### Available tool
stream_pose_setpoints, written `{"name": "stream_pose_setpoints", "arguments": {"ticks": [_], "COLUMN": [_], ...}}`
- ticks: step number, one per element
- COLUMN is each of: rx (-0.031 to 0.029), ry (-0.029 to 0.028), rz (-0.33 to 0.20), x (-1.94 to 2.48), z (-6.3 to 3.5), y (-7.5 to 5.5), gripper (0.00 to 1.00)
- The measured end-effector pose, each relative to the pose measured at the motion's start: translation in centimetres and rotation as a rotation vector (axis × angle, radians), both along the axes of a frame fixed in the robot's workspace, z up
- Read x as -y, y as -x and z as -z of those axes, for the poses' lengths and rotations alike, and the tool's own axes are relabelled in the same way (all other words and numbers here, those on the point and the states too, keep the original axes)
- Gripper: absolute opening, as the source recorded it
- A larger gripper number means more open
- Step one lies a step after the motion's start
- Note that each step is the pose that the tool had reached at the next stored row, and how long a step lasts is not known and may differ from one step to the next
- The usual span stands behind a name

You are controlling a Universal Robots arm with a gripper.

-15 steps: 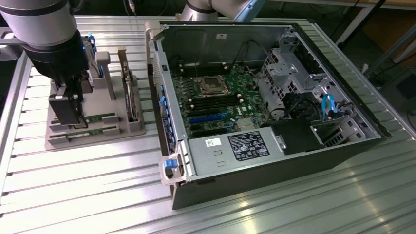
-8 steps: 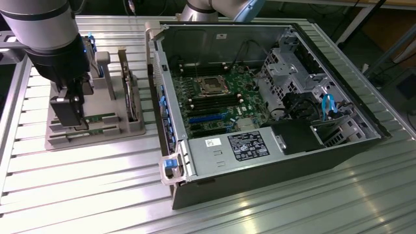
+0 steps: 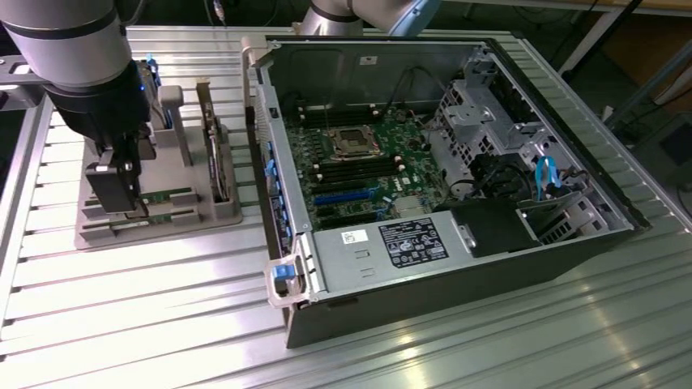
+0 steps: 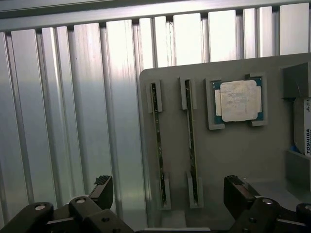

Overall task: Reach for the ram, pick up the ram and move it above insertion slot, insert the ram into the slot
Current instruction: 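Pick up the ram and move it above insertion slot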

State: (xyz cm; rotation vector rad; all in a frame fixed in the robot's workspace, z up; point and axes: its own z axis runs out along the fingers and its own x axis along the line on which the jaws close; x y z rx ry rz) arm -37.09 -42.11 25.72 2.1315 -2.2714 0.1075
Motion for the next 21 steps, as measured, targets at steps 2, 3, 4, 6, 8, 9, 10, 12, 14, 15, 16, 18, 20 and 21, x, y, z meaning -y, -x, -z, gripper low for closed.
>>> {"name": "stream_pose_setpoints", "arguments": {"ticks": [2, 3, 4, 6, 8, 9, 10, 12, 14, 15, 16, 18, 20, 21], "rx": [0.0, 0.0, 0.0, 0.0, 0.0, 0.0, 0.0, 0.0005, 0.0001, 0.0, 0.0, 0.0, 0.0, 0.0001], "ry": [0.0, 0.0, 0.0, 0.0, 0.0, -0.0001, 0.0, -0.0003, -0.0001, 0.0, 0.0, 0.0, 0.0, 0.0], "rz": [0.0, 0.0, 0.0, 0.0, 0.0, 0.0, 0.0, 0.0, 0.0, 0.0, 0.0, 0.0, 0.0, 0.0], "x": [0.0, 0.0, 0.0, 0.0, 0.0, 0.0, 0.0, 0.0, 0.0, 0.0, 0.0, 0.01, 0.01, 0.01], "z": [0.0, 0.0, 0.0, 0.0, 0.0, 0.0, 0.0, 0.19, 1.12, 1.33, 1.56, 1.88, 1.88, 1.89], "y": [0.0, 0.0, 0.0, 0.0, 0.0, 0.0, 0.0, 0.0, 0.0, 0.0, 0.0, 0.0, 0.0, 0.0], "gripper": [0.99, 0.99, 0.99, 0.99, 0.84, 0.73, 0.6, 0.54, 0.54, 0.54, 0.54, 0.54, 0.54, 0.54]}}
